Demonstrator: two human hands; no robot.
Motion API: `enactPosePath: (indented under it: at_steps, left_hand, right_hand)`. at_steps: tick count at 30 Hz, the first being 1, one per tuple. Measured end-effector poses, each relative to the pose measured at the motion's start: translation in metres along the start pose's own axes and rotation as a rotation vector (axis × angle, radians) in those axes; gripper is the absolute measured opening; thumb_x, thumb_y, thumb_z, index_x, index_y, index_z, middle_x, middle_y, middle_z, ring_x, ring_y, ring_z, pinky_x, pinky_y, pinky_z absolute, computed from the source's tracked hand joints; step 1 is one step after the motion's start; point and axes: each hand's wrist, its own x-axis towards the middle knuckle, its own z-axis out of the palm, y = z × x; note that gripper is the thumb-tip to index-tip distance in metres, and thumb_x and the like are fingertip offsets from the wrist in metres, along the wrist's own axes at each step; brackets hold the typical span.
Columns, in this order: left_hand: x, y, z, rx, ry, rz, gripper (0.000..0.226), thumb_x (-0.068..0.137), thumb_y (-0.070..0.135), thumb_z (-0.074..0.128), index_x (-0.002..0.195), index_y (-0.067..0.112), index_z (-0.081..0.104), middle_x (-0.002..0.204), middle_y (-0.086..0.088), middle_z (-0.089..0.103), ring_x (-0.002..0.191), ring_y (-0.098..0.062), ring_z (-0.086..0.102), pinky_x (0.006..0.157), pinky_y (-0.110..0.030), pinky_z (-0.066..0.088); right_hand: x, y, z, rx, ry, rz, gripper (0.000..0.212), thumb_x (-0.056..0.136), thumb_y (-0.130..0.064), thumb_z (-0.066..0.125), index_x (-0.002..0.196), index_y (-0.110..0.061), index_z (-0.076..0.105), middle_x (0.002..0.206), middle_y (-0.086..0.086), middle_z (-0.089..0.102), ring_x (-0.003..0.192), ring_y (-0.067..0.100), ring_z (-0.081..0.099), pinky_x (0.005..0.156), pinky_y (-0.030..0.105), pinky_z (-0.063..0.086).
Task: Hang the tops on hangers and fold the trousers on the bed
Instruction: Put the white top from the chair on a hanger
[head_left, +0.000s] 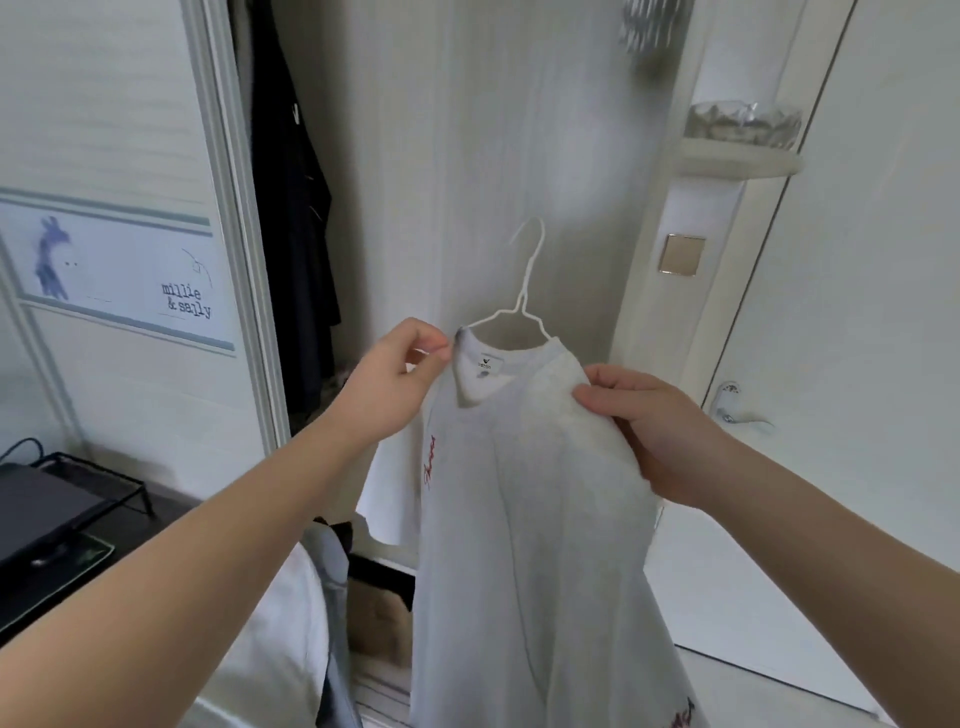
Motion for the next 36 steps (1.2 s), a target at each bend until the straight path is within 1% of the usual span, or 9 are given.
enactPosePath:
  at_steps: [4, 10, 14, 17, 22, 26, 30, 33, 36]
  left_hand:
    - [0.032, 0.0, -0.022, -0.085, -0.108, 0.039, 0.012, 0.094, 0.034, 0.066, 0.092, 0.022, 0.067, 0.092, 0.002, 0.069, 0.087, -0.025, 0.066, 0.088, -0.042, 0.052]
    - [0.086, -0.013, -0.052, -0.058, -0.224, 0.087, 0.021, 0.089, 0.04, 0.075, 0.094, 0.021, 0.068, 0.095, 0.007, 0.071, 0.086, -0.013, 0.066, 0.075, -0.031, 0.053]
    - [0.123, -0.035, -0.068, -0.008, -0.267, 0.056, 0.028, 0.083, 0.048, 0.078, 0.099, 0.03, 0.063, 0.101, 0.011, 0.068, 0.094, -0.009, 0.066, 0.081, -0.027, 0.054]
    - [0.157, -0.04, -0.071, 0.072, -0.254, 0.063, 0.042, 0.077, 0.054, 0.08, 0.107, 0.035, 0.057, 0.107, 0.016, 0.064, 0.097, -0.007, 0.063, 0.086, -0.029, 0.053]
    - [0.223, -0.031, -0.073, 0.171, -0.084, 0.085, 0.073, 0.067, 0.07, 0.075, 0.124, 0.039, 0.041, 0.117, 0.016, 0.055, 0.106, -0.012, 0.059, 0.09, -0.043, 0.054]
    - [0.275, -0.02, -0.076, 0.227, 0.04, 0.119, 0.058, 0.082, 0.05, 0.072, 0.125, 0.028, 0.038, 0.12, 0.006, 0.053, 0.108, -0.024, 0.057, 0.09, -0.046, 0.05]
    - [0.326, -0.016, -0.082, 0.299, 0.117, 0.234, 0.028, 0.092, 0.023, 0.056, 0.109, 0.026, 0.033, 0.099, 0.002, 0.052, 0.087, -0.028, 0.054, 0.062, -0.036, 0.039]
    - [0.367, -0.011, -0.092, 0.359, 0.17, 0.305, 0.024, 0.093, 0.016, 0.049, 0.104, 0.028, 0.031, 0.087, 0.004, 0.049, 0.077, -0.025, 0.051, 0.052, -0.033, 0.028]
    - [0.4, -0.002, -0.1, 0.419, 0.2, 0.325, 0.021, 0.093, 0.014, 0.045, 0.106, 0.025, 0.034, 0.088, -0.001, 0.054, 0.077, -0.026, 0.052, 0.054, -0.035, 0.03]
  right_hand:
    - [0.063, -0.021, 0.029, 0.069, 0.013, -0.022, 0.02, 0.098, -0.014, 0.057, 0.116, -0.008, 0.066, 0.104, 0.01, 0.072, 0.092, 0.025, 0.068, 0.079, 0.036, 0.054]
    - [0.163, -0.058, 0.07, 0.045, 0.025, -0.135, 0.016, 0.099, -0.013, 0.057, 0.112, -0.007, 0.064, 0.123, 0.024, 0.066, 0.105, 0.034, 0.064, 0.106, 0.056, 0.043]
    - [0.229, -0.089, 0.096, 0.034, 0.076, -0.24, 0.007, 0.1, -0.011, 0.056, 0.098, -0.012, 0.062, 0.095, 0.012, 0.068, 0.087, 0.027, 0.065, 0.087, 0.045, 0.053]
    - [0.278, -0.117, 0.109, -0.002, 0.115, -0.312, 0.005, 0.101, -0.012, 0.056, 0.099, -0.013, 0.061, 0.098, 0.012, 0.062, 0.078, 0.022, 0.062, 0.064, 0.031, 0.055]
    - [0.341, -0.186, 0.128, -0.018, 0.161, -0.394, 0.004, 0.102, -0.015, 0.056, 0.104, -0.011, 0.057, 0.098, 0.011, 0.06, 0.083, 0.025, 0.06, 0.065, 0.032, 0.055]
    - [0.377, -0.238, 0.133, -0.033, 0.177, -0.458, 0.008, 0.102, -0.015, 0.057, 0.095, -0.013, 0.056, 0.084, 0.004, 0.06, 0.071, 0.02, 0.06, 0.059, 0.03, 0.053]
    - [0.409, -0.282, 0.127, -0.072, 0.167, -0.538, 0.006, 0.102, -0.016, 0.057, 0.099, -0.011, 0.055, 0.083, 0.004, 0.059, 0.071, 0.02, 0.06, 0.056, 0.028, 0.053]
    - [0.431, -0.317, 0.117, -0.078, 0.143, -0.613, 0.009, 0.103, -0.016, 0.055, 0.094, -0.012, 0.053, 0.081, 0.005, 0.059, 0.073, 0.022, 0.061, 0.057, 0.028, 0.054]
    - [0.449, -0.346, 0.11, -0.092, 0.159, -0.633, 0.011, 0.103, -0.016, 0.054, 0.092, -0.015, 0.055, 0.083, 0.004, 0.061, 0.073, 0.02, 0.061, 0.06, 0.028, 0.056]
